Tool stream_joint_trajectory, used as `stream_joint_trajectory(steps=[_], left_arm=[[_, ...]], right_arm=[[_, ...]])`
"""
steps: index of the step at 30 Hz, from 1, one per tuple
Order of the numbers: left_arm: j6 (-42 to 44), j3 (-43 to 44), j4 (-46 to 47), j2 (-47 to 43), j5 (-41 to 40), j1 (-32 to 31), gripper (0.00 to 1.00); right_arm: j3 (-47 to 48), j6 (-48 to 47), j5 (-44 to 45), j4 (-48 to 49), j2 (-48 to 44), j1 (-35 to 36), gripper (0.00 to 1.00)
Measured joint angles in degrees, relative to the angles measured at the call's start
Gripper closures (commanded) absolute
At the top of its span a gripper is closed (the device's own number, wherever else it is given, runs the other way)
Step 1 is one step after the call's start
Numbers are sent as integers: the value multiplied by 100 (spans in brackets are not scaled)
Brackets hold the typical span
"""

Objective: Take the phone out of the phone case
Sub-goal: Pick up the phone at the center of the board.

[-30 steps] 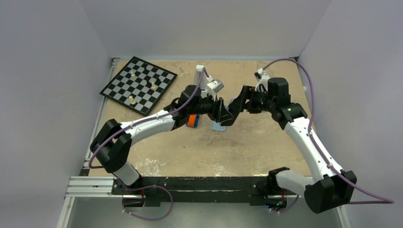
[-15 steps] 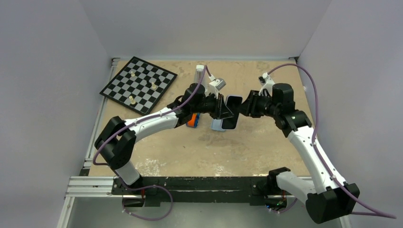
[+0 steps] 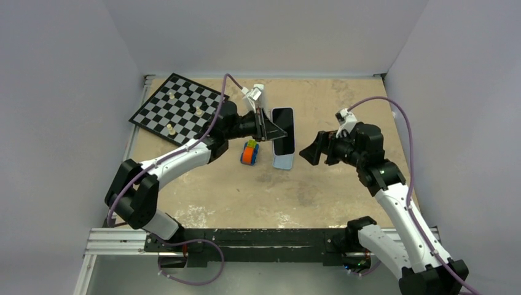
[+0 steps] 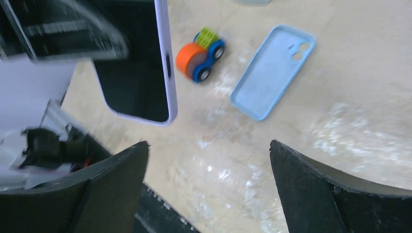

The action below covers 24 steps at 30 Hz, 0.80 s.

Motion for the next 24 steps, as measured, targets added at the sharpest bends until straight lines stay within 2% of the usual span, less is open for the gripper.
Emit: stream_joint_trajectory(steps=[5,9,14,18,19,21,22,23,24], left_arm=[[-1285,-136,1609,317,695,166,100],[-2129,-146,2682,649,1110,136,100],[-2557,-232,3298,704,1388,114,100],[-2549,-367,3379,667,1451,66,100],[-2481,-400,3276,632,1451,35,100],[-2238,-448,2970,514,1416,-48,100],[-2070,-461,2739,415,1368,-105,100],[-1906,-466,2542,299,1329,-166,94],[-1709,-466,2350,146,1281,-219,87]], right_arm=[[-1005,223,-1445,822,-28,0,2],[-1215,367,-2341,1353,-17,0,12],[-1272,776,-3110,2210,35,0,25],[-1381,1257,-3366,2909,42,0,35],[-1399,1381,-3399,3088,57,0,41],[-1421,1580,-3480,3394,101,0,59],[-1427,1661,-3504,3528,125,0,81],[-1445,1727,-3517,3598,151,0,98],[-1469,1777,-3526,3646,186,-9,100]])
